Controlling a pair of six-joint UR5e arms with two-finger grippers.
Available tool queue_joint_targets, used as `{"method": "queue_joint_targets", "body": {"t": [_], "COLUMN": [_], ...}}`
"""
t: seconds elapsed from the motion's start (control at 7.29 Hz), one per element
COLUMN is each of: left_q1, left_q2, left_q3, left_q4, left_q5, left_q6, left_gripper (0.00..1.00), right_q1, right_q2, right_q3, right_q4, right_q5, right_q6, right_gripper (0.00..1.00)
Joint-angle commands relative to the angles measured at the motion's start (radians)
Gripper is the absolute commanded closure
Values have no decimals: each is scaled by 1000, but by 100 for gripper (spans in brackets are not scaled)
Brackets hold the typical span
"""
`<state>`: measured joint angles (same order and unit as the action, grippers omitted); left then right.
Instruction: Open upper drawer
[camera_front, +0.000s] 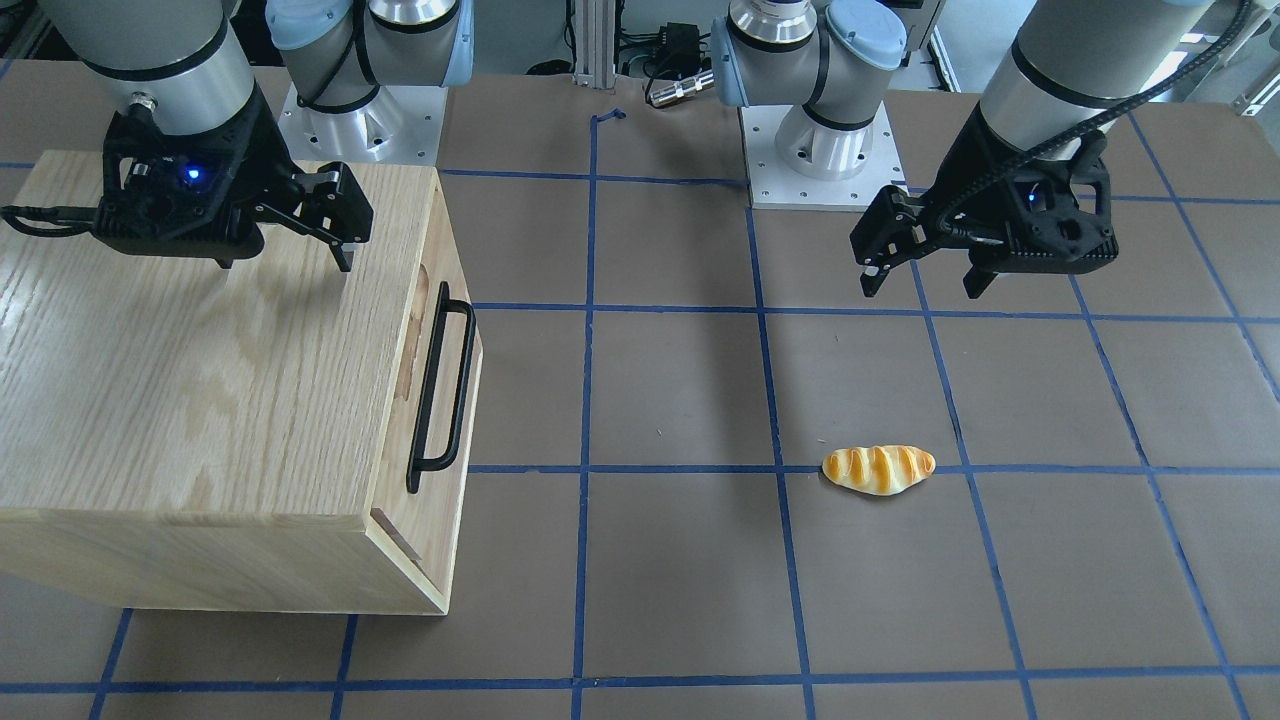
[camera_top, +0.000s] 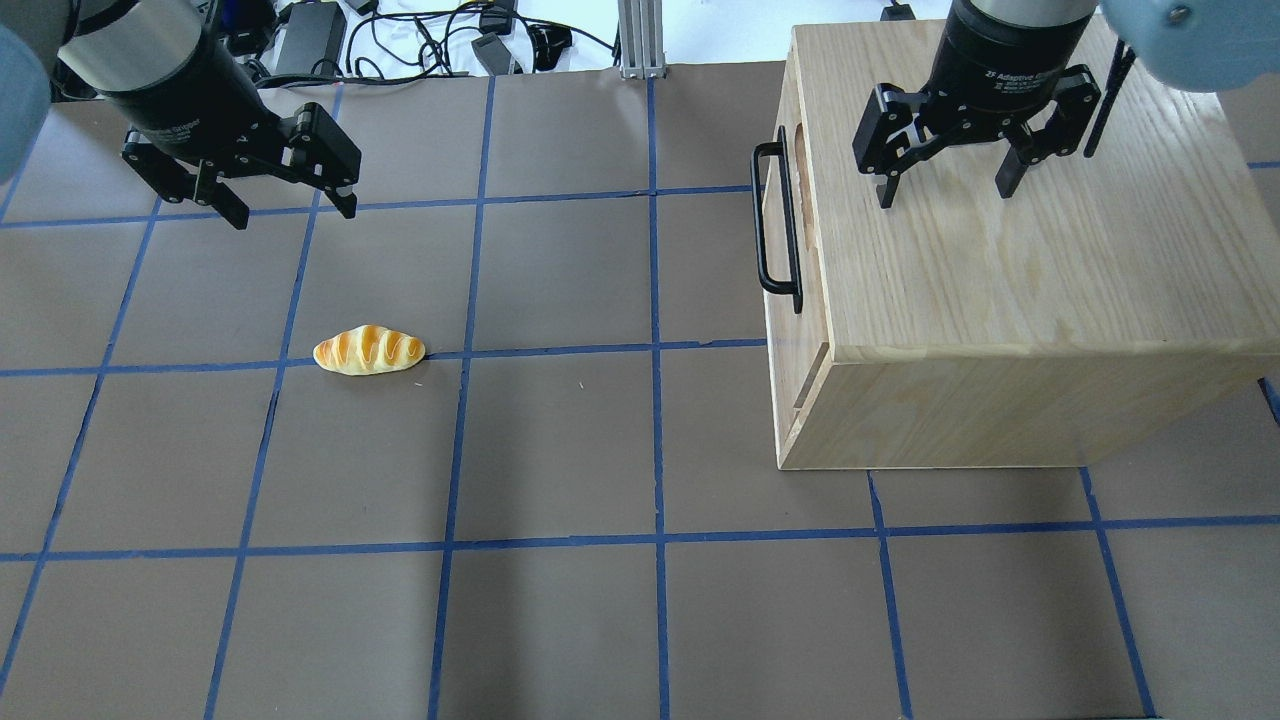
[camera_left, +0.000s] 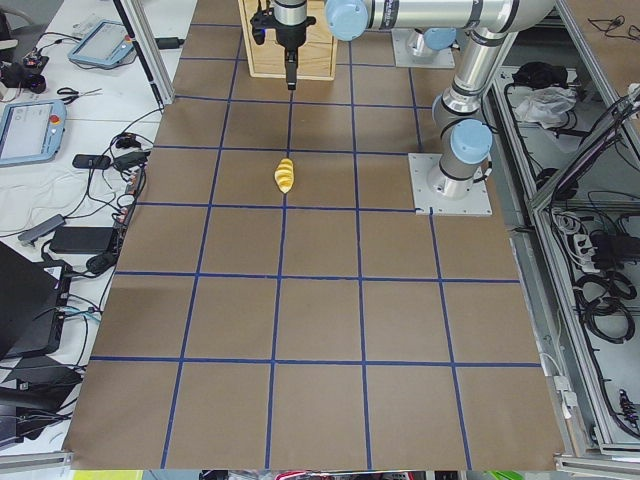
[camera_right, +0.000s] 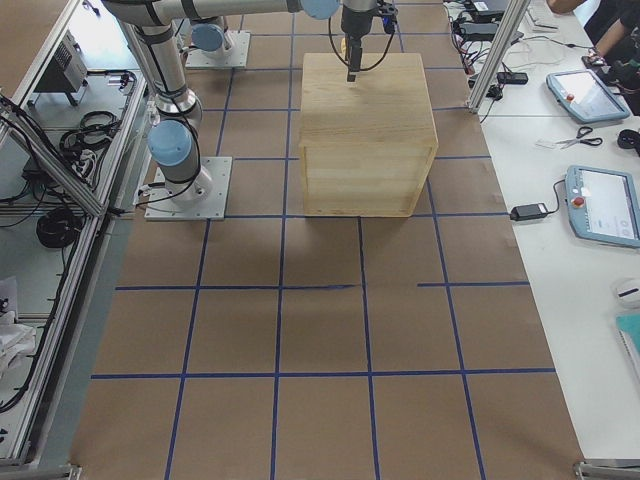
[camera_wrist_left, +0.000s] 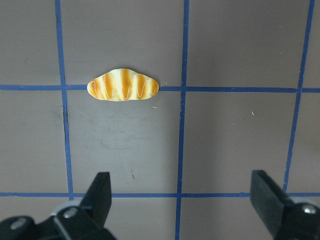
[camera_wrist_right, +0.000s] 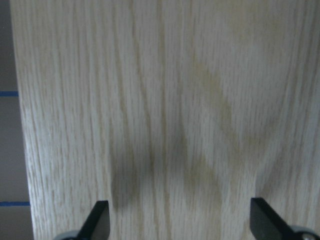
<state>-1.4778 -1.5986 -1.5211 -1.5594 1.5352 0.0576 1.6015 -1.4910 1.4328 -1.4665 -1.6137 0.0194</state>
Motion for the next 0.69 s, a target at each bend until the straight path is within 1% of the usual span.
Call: {"method": "queue_joint_targets", "body": {"t": [0.0, 0.14, 0.27, 0.55], "left_q1": [-13, -16, -24, -96], "left_q2": [15, -4, -15, -35], "left_q3": [12, 1, -1, -1], "left_q4": [2, 7, 53, 126], "left_q5": [-10, -7, -9, -10], "left_q6": [-4, 4, -16, -36], "left_gripper": [0, 0, 0, 0], "right_q1": [0, 0, 0, -1], "right_q2": [0, 0, 0, 0], "right_q3": [0, 0, 0, 1], "right_q4": [0, 0, 0, 0], "right_q5": [0, 0, 0, 0], "right_q6": [1, 1, -1, 1], "right_gripper": [0, 0, 0, 0]}}
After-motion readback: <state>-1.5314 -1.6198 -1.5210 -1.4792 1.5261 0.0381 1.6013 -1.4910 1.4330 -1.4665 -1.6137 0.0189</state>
